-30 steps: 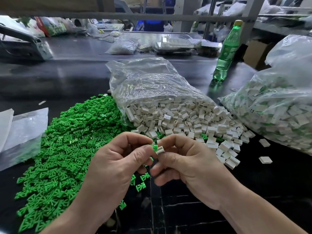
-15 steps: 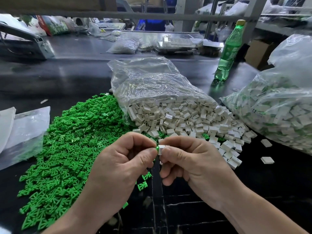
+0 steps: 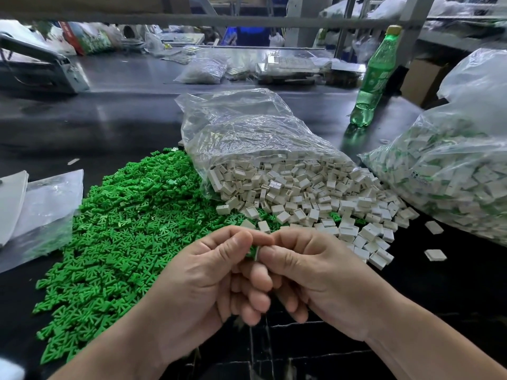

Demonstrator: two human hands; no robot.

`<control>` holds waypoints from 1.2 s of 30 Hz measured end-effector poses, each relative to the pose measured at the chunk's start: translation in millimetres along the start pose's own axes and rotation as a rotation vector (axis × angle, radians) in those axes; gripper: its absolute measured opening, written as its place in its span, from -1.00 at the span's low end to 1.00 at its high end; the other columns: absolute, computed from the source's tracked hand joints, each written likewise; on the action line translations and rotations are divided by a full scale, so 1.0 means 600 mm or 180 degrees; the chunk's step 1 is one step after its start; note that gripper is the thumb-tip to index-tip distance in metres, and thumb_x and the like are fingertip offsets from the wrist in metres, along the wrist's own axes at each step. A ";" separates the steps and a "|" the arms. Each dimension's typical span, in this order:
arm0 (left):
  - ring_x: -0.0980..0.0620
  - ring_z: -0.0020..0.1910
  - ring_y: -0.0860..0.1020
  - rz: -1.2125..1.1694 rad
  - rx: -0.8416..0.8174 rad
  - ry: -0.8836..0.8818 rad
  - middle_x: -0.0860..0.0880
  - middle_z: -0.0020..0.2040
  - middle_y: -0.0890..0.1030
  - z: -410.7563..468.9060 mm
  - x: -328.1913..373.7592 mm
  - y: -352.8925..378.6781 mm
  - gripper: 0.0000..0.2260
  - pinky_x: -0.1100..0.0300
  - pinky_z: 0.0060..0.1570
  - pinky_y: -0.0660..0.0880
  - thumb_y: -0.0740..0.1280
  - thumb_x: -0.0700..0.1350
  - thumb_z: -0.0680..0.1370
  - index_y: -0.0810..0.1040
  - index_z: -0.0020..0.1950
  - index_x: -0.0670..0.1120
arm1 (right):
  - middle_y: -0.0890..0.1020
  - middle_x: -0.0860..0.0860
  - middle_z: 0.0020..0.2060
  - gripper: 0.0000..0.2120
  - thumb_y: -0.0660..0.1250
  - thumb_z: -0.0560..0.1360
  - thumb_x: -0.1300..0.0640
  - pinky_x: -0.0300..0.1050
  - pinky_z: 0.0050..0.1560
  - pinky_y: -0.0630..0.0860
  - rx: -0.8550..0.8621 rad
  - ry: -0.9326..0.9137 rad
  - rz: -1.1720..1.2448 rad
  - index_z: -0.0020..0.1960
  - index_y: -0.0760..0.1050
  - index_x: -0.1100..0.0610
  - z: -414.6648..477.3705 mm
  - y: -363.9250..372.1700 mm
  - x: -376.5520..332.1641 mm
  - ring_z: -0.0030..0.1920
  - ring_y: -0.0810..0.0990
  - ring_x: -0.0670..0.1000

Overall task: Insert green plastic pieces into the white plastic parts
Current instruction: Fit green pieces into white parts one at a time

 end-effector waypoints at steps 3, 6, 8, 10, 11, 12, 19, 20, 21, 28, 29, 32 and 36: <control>-0.04 -0.47 0.62 -0.0052 0.0044 -0.0021 -0.20 -0.35 0.62 0.001 -0.003 -0.001 -0.79 0.19 -0.51 0.56 0.40 -0.06 0.54 0.63 0.04 -0.19 | 0.54 0.12 -0.33 -0.70 0.40 0.53 -0.01 -0.25 -0.56 0.42 0.0044 0.0026 -0.0065 -0.08 0.54 0.27 -0.001 -0.001 0.001 -0.49 0.49 -0.07; -0.05 -0.46 0.62 -0.0155 0.0034 0.0197 -0.18 -0.35 0.62 0.003 -0.007 0.005 -0.72 0.18 -0.48 0.57 0.53 -0.05 0.45 0.63 0.05 -0.18 | 0.58 0.10 -0.34 -0.75 0.40 0.52 -0.01 -0.26 -0.57 0.39 0.0094 -0.0055 0.0122 -0.07 0.61 0.19 0.001 0.004 -0.003 -0.49 0.49 -0.06; -0.05 -0.47 0.62 -0.0169 0.0103 0.0371 -0.15 -0.38 0.62 0.004 -0.011 0.008 -0.68 0.16 -0.46 0.57 0.57 -0.04 0.39 0.64 0.05 -0.16 | 0.60 0.07 -0.37 -0.84 0.39 0.53 0.00 -0.27 -0.57 0.37 0.0110 -0.0171 0.0176 -0.11 0.64 0.07 0.001 0.009 -0.007 -0.48 0.49 -0.02; -0.04 -0.49 0.60 -0.0178 0.0169 0.0456 -0.13 -0.40 0.61 0.006 -0.015 0.008 -0.65 0.14 -0.44 0.57 0.59 -0.03 0.37 0.64 0.06 -0.16 | 0.61 0.06 -0.38 -0.85 0.37 0.55 0.00 -0.27 -0.57 0.36 0.0136 -0.0227 0.0183 -0.13 0.63 0.03 0.001 0.015 -0.008 -0.46 0.49 0.01; -0.04 -0.49 0.60 -0.0198 0.0189 0.0473 -0.13 -0.41 0.60 0.007 -0.016 0.008 -0.62 0.14 -0.44 0.56 0.59 -0.02 0.36 0.63 0.07 -0.16 | 0.61 0.06 -0.39 -0.84 0.36 0.56 0.00 -0.27 -0.56 0.36 0.0150 -0.0234 0.0195 -0.13 0.62 0.03 0.001 0.016 -0.008 -0.45 0.50 0.02; -0.04 -0.49 0.60 -0.0237 0.0182 0.0480 -0.13 -0.40 0.60 0.007 -0.016 0.008 -0.61 0.14 -0.44 0.56 0.58 0.00 0.37 0.62 0.09 -0.17 | 0.61 0.06 -0.39 -0.83 0.36 0.56 -0.01 -0.27 -0.56 0.36 0.0161 -0.0235 0.0204 -0.14 0.61 0.04 0.001 0.017 -0.008 -0.44 0.49 0.05; -0.05 -0.47 0.63 -0.0252 0.0009 0.0439 -0.15 -0.38 0.64 0.007 -0.014 0.006 -0.70 0.08 -0.37 0.58 0.57 -0.06 0.40 0.63 0.05 -0.15 | 0.58 0.06 -0.39 -0.81 0.37 0.55 -0.03 -0.28 -0.57 0.35 0.0170 -0.0204 0.0249 -0.06 0.62 0.09 -0.001 0.018 -0.005 -0.45 0.47 0.04; -0.06 -0.47 0.63 -0.0286 -0.0008 0.0433 -0.16 -0.38 0.64 0.007 -0.014 0.006 -0.70 0.10 -0.40 0.59 0.57 -0.07 0.39 0.63 0.04 -0.16 | 0.59 0.06 -0.39 -0.80 0.37 0.55 -0.03 -0.27 -0.58 0.35 0.0181 -0.0201 0.0246 -0.05 0.62 0.10 -0.001 0.019 -0.004 -0.44 0.47 0.05; -0.06 -0.48 0.63 -0.0314 -0.0023 0.0428 -0.16 -0.39 0.64 0.007 -0.013 0.007 -0.71 0.11 -0.42 0.59 0.57 -0.08 0.39 0.63 0.03 -0.16 | 0.59 0.07 -0.38 -0.79 0.38 0.54 -0.04 -0.27 -0.58 0.35 0.0195 -0.0196 0.0244 -0.04 0.62 0.11 -0.002 0.019 -0.003 -0.44 0.47 0.05; -0.07 -0.50 0.62 -0.0444 -0.0096 0.0421 -0.16 -0.43 0.61 0.004 -0.015 0.008 -0.74 0.13 -0.49 0.58 0.56 -0.10 0.41 0.63 0.02 -0.16 | 0.56 0.10 -0.35 -0.80 0.40 0.52 -0.05 -0.26 -0.58 0.34 0.0208 -0.0166 0.0282 -0.08 0.60 0.10 -0.004 0.020 -0.001 -0.47 0.46 0.03; -0.06 -0.51 0.62 -0.0433 -0.0076 0.0430 -0.15 -0.43 0.61 0.004 -0.015 0.008 -0.73 0.13 -0.49 0.58 0.56 -0.09 0.41 0.62 0.02 -0.16 | 0.56 0.10 -0.36 -0.80 0.40 0.51 -0.04 -0.26 -0.58 0.34 0.0210 -0.0169 0.0297 -0.09 0.60 0.09 -0.004 0.021 -0.002 -0.47 0.45 0.02; -0.04 -0.52 0.60 -0.0325 0.0014 0.0537 -0.12 -0.43 0.60 0.007 -0.016 0.008 -0.71 0.03 -0.35 0.56 0.56 -0.06 0.40 0.62 0.03 -0.15 | 0.57 0.08 -0.38 -0.82 0.39 0.53 -0.03 -0.27 -0.58 0.34 0.0205 -0.0222 0.0389 -0.10 0.60 0.09 0.000 0.025 -0.003 -0.48 0.46 0.02; -0.05 -0.46 0.61 -0.0130 0.0102 0.0629 -0.14 -0.36 0.61 0.005 -0.014 0.002 -0.65 -0.04 -0.20 0.50 0.53 -0.01 0.44 0.59 0.13 -0.15 | 0.58 0.02 -0.42 -0.78 0.29 0.64 0.03 -0.30 -0.55 0.37 0.0026 -0.0318 0.0569 -0.15 0.60 0.03 0.004 0.029 -0.005 -0.46 0.54 -0.02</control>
Point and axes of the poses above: each hand's wrist, its own z-axis towards the middle knuckle, its own y-axis out of the palm, x = y × z, the point moved 3 cm from there along z, towards the middle knuckle
